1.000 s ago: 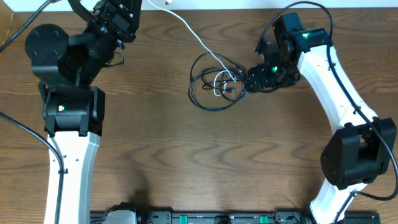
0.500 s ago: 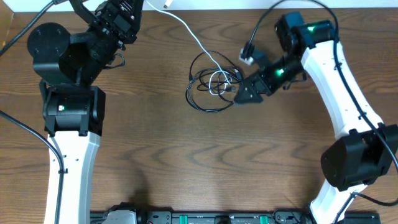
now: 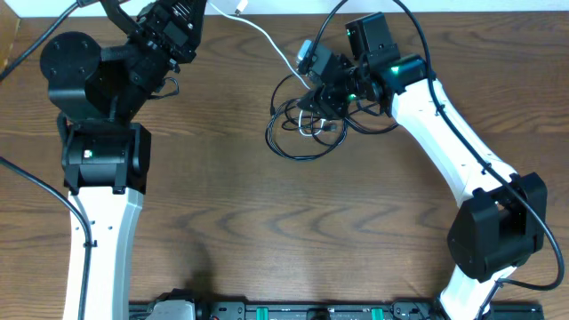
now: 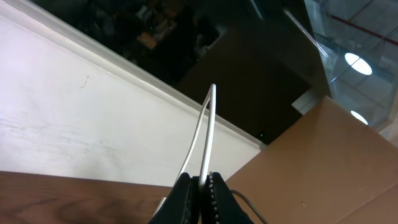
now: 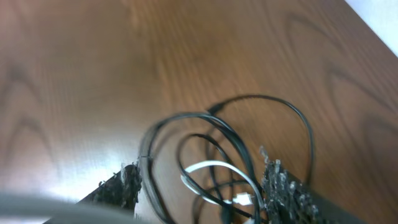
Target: Untangle cables
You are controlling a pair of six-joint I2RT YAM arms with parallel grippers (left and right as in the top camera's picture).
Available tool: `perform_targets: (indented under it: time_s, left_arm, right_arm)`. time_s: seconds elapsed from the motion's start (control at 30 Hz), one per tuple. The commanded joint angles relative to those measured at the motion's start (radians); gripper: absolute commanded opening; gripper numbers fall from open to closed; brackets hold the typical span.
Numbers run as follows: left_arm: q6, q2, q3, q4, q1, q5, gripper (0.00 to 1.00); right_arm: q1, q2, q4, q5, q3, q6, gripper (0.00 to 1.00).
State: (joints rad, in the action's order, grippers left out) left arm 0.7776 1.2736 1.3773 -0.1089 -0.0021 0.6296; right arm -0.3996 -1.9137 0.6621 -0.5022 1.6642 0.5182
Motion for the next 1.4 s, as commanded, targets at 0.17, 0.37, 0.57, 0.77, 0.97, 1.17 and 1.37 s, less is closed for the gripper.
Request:
perform_targets:
  time_s: [0.17, 0.37, 0.57, 0.77, 0.97, 1.17, 1.37]
  left_arm:
    - [-0.017, 0.0, 0.024, -0.005, 0.0, 0.01, 0.08]
    - [-0.017, 0.0, 0.024, -0.004, 0.0, 0.01, 0.07]
    - [-0.076, 0.0, 0.024, 0.037, 0.0, 0.0, 0.07]
    - [-0.139, 0.013, 0.021, 0.319, 0.0, -0.217, 0.08]
    - [-0.203, 0.069, 0.021, 0.411, 0.0, -0.219, 0.07]
    - [-0.341, 0.101, 0.021, 0.47, -0.004, -0.147, 0.08]
    - [-0.515, 0.131, 0.02, 0.649, -0.004, -0.098, 0.08]
  right_arm:
    - [0.025, 0.009, -0.015, 0.067, -0.042, -0.062, 0.31]
    - [0.027, 0.009, -0.013, 0.067, -0.042, -0.114, 0.12]
    - [0.028, 0.03, -0.007, 0.1, -0.027, -0.253, 0.01]
    - [0.029, 0.13, 0.128, 0.131, 0.162, -0.334, 0.01]
    - [0.035, 0.21, 0.231, 0.154, 0.399, -0.503, 0.01]
    - [0.039, 0.22, 0.305, 0.187, 0.466, -0.554, 0.01]
    - [0.061, 0.192, 0.42, 0.233, 0.465, -0.556, 0.01]
